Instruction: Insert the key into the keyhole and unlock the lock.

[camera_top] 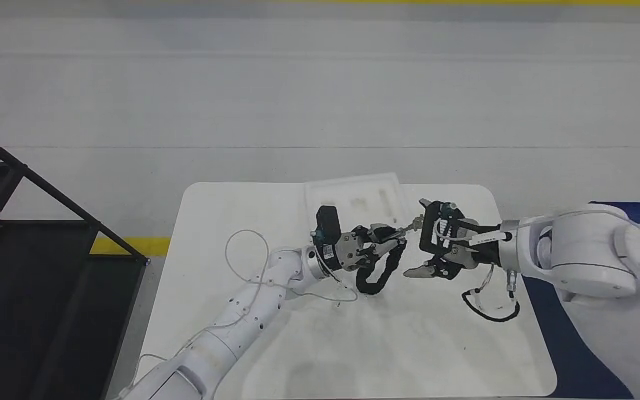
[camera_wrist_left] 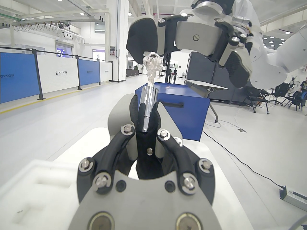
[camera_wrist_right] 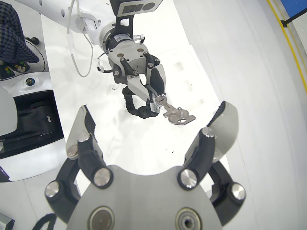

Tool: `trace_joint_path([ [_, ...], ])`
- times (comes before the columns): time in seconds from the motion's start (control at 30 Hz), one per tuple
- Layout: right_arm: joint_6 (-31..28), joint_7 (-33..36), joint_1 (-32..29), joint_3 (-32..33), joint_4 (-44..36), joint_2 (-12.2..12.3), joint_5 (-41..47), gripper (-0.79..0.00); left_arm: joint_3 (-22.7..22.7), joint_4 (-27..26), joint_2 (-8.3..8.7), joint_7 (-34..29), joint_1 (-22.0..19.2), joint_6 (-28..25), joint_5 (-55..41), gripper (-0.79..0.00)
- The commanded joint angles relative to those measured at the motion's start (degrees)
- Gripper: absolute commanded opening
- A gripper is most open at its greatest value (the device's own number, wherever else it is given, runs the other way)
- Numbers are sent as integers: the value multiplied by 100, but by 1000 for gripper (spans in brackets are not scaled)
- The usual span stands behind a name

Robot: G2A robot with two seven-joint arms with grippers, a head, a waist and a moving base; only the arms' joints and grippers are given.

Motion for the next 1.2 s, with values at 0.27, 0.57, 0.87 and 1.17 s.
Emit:
trace_joint_path([
  [0.27, -77, -69, 226, -375, 32, 47, -102, 0, -13, 64, -10, -45, 5, 43, -113, -785],
  [0.57, -33, -26, 426, -717, 173, 137, 44, 0, 65, 101, -53, 20, -70, 56, -132, -785],
  [0.87, 10, 17, 592, -843, 260, 263, 127, 0, 97, 168, -75, 127, -136, 72, -78, -785],
  [1.17, -732, -724, 736, -604, 417, 432, -775, 0, 10, 27, 13, 98, -142, -232, 199, -785],
])
